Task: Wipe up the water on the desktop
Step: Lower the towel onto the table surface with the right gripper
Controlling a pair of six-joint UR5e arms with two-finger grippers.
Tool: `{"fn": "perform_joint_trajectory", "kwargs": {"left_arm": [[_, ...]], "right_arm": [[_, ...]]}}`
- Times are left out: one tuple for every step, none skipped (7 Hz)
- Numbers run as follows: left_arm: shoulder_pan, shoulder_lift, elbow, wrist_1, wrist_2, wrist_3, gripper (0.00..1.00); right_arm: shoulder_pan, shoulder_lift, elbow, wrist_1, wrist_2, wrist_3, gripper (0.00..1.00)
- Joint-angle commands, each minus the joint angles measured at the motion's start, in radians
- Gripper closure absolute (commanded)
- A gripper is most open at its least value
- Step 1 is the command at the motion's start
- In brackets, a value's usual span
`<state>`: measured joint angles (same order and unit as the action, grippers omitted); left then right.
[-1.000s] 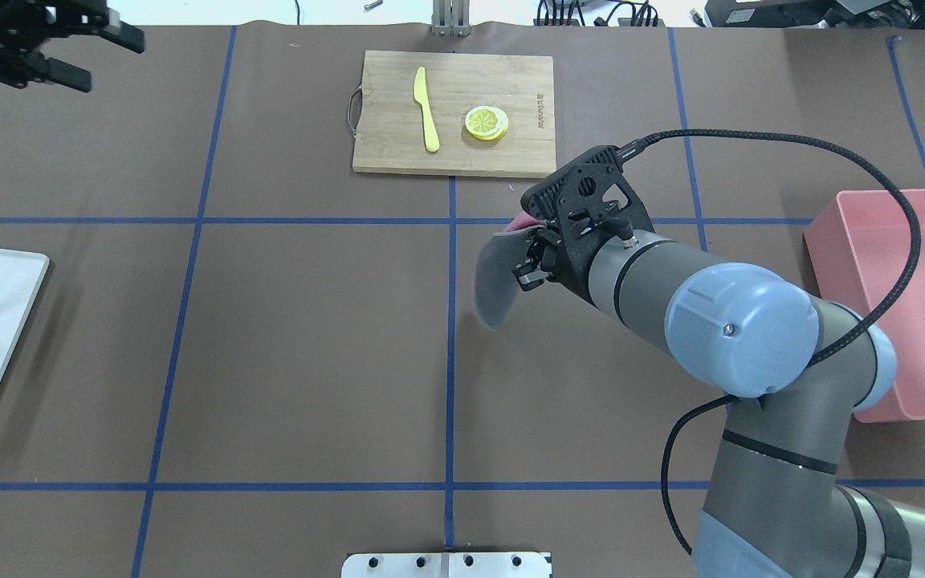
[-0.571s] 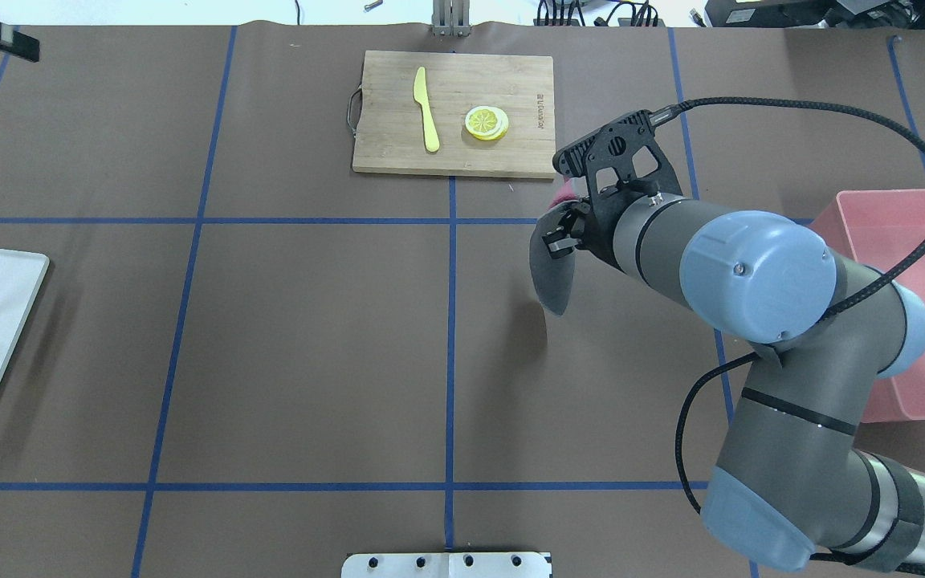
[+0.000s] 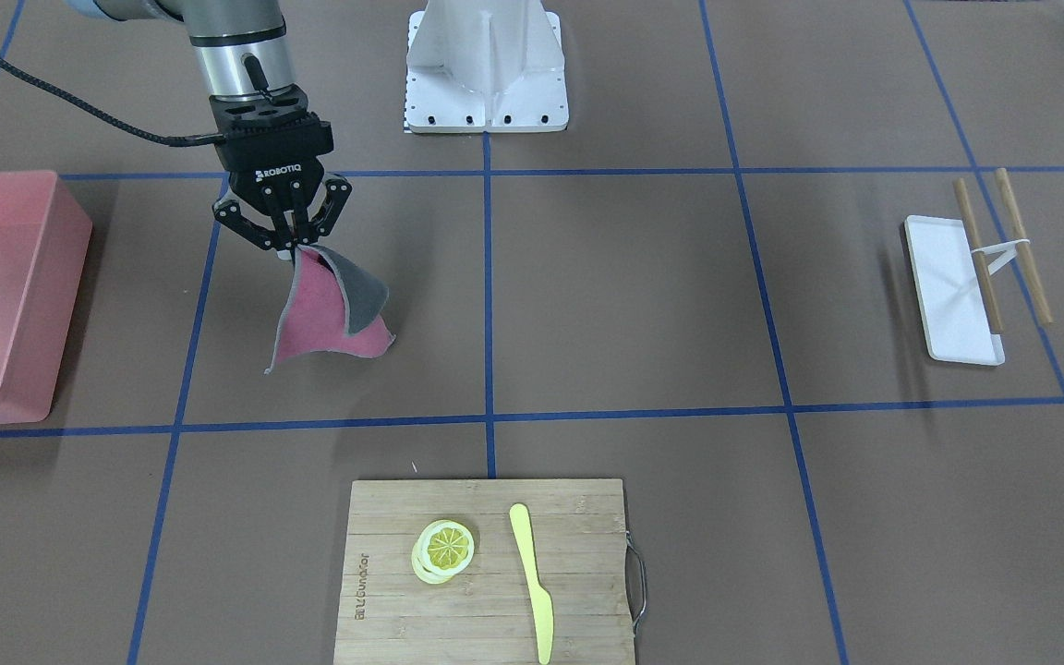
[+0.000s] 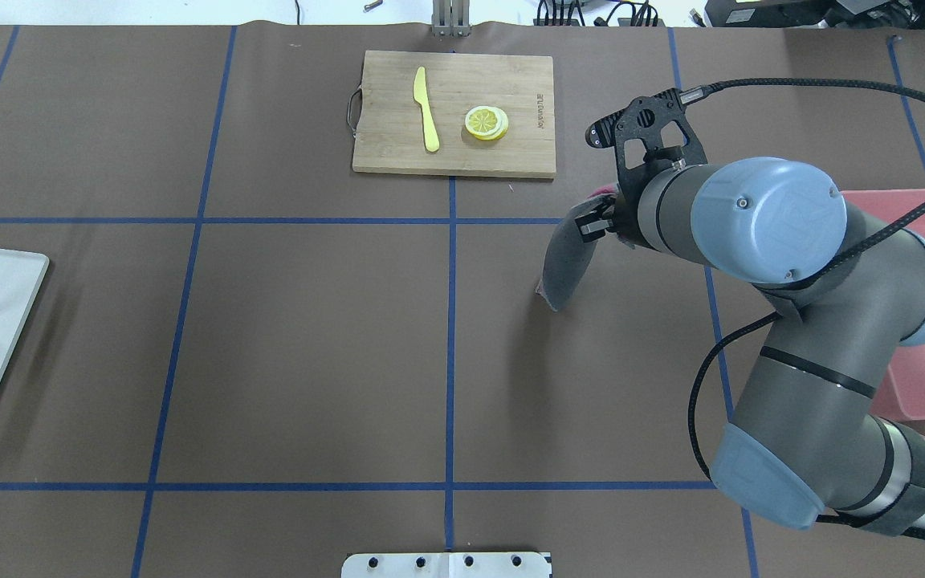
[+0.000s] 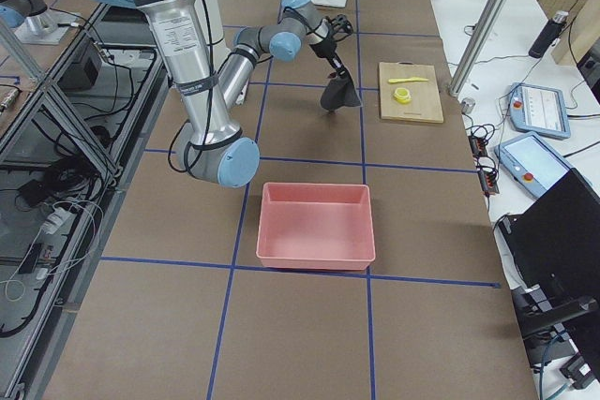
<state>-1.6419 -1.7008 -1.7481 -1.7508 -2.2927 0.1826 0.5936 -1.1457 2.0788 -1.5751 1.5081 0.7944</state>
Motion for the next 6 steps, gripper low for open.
{"fn": "perform_joint_trajectory", "kwargs": {"left_arm": [[-0.119, 0.024, 0.147, 0.111, 0.028, 0.216, 0.02], [-0.136, 0.029, 0.200, 0.108, 0.063, 0.218, 0.02], [-0.136, 0.053, 0.197, 0.085, 0.064, 0.215, 0.02], [-0.136, 0.059, 0.199, 0.061, 0.067, 0.212, 0.02], [-0.136, 0.061, 0.200, 0.060, 0.065, 0.212, 0.02], [-0.136, 0.063, 0.200, 0.060, 0.065, 0.210, 0.02]], "right_arm": [[0.056, -0.002, 0.012, -0.153, 0.148, 0.104, 1.00], [0.073, -0.023, 0.020, -0.227, 0.190, 0.106, 1.00], [0.072, -0.073, 0.023, -0.242, 0.202, 0.105, 1.00], [0.069, -0.128, 0.021, -0.243, 0.222, 0.105, 1.00], [0.064, -0.178, 0.021, -0.243, 0.222, 0.105, 1.00], [0.054, -0.221, 0.018, -0.247, 0.216, 0.105, 1.00]]}}
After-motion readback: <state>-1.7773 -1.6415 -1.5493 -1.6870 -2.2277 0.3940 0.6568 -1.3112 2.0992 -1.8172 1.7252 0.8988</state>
